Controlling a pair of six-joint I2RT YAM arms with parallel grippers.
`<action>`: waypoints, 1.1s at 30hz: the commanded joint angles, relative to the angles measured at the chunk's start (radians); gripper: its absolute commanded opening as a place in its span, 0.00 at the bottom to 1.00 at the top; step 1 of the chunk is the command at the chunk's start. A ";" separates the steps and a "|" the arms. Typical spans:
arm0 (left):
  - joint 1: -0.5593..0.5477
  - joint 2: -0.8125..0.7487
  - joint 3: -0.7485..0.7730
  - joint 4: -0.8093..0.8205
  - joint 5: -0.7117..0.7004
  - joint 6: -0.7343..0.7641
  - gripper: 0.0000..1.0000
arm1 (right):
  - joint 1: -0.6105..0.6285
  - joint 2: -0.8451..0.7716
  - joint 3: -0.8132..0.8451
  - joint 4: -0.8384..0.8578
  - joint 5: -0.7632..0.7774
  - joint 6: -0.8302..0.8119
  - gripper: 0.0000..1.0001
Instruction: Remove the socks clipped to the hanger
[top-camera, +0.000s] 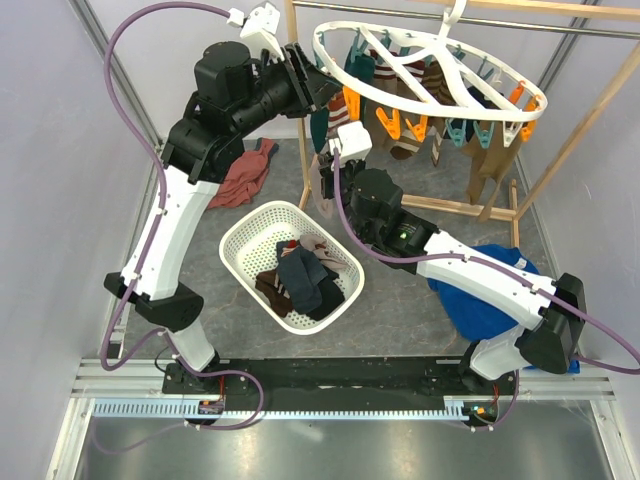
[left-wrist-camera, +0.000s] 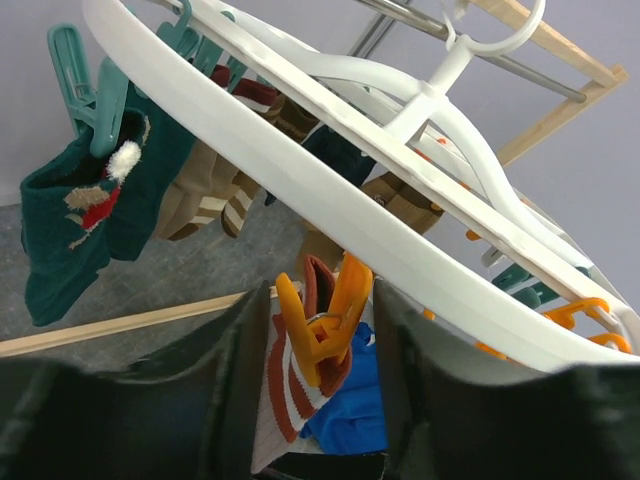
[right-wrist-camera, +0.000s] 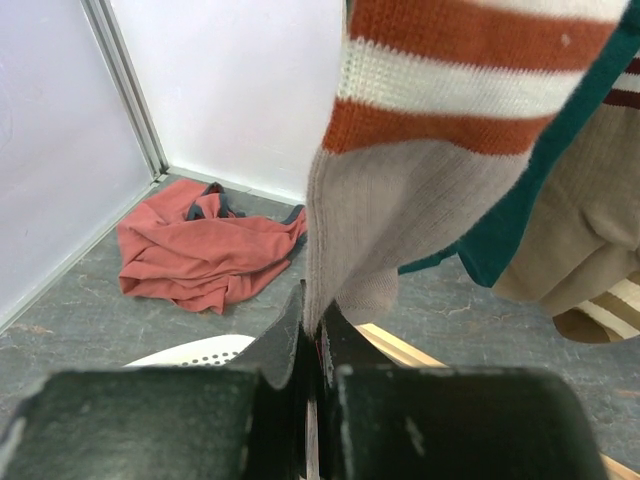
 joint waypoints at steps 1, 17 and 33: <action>0.002 0.011 0.041 0.022 -0.011 0.040 0.37 | 0.000 0.008 0.048 0.014 0.004 -0.007 0.00; 0.002 0.005 0.042 0.016 -0.032 0.040 0.02 | 0.005 -0.067 -0.086 -0.015 -0.053 0.065 0.00; 0.002 -0.026 0.009 0.017 -0.066 0.041 0.29 | 0.043 -0.018 -0.146 -0.105 -0.260 0.126 0.04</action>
